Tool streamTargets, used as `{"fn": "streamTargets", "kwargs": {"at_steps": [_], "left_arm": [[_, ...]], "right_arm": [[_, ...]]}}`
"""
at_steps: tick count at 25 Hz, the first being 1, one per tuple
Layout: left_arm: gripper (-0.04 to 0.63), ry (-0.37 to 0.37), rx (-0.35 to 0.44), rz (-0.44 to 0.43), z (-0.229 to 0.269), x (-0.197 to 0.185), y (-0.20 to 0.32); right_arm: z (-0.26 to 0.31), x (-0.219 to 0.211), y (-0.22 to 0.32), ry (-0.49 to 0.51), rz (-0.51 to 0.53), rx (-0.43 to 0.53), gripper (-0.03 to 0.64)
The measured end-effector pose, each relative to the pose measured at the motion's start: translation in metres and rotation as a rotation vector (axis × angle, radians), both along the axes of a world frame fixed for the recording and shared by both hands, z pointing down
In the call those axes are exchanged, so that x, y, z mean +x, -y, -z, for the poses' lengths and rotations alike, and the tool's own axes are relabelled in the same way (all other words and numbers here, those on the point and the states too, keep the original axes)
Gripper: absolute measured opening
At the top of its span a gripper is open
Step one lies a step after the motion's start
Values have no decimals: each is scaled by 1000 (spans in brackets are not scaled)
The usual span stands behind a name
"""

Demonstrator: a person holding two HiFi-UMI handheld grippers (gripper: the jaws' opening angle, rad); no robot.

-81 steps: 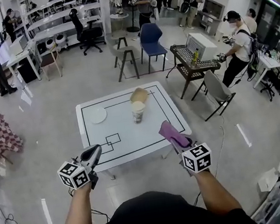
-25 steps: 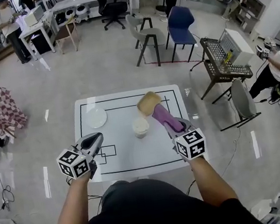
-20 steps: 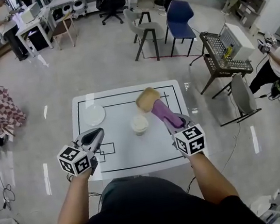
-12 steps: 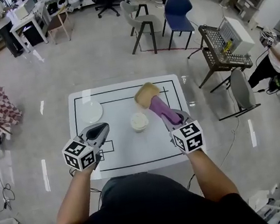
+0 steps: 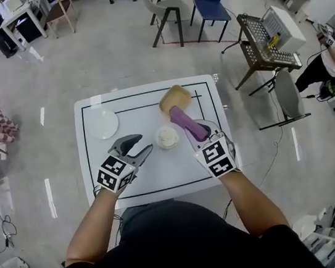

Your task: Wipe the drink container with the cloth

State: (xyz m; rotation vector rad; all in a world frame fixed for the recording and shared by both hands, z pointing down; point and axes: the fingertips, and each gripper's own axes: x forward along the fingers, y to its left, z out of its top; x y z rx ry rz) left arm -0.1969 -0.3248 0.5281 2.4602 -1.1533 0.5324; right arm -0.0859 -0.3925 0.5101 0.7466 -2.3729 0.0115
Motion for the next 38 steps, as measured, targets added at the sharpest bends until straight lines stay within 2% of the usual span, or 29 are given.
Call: {"fn": "streamTargets", "kwargs": {"at_steps": [4,8,10,12,15,17,19,22,28,38], "left_arm": [[283,104,-23,-94,-43,19,10],[354,192,-28,-138,-72,29,25],[374,225,-19,-157,-82,35,33],[377,246,-14,-177,-92,41,40],[383,254,-3,-203,-103,47,47],[383,249,5,-226,-107,50,47],[367,233,2,-247,-109,53,46],[345,221,7,-267,-111,54,46],[325,208,-6,-260,-113,55,47],[322,211,-13,-256,-115,54,47]], "right_arm": [[-19,-23,1,-82,76,27,83],[-34,-49,-3,-122,169,35,83],[-35,-62,-10,-87,231,20,83],[-34,-76,-22,-20,300,-35,83],[-39,-91,-37,95,346,-203,81],[-50,-93,-39,139,328,-324,80],[-67,-89,-34,130,287,-417,80],[-90,-80,-25,77,221,-482,80],[-104,-62,-10,45,146,-486,80],[-109,-30,9,70,31,-486,80]]}}
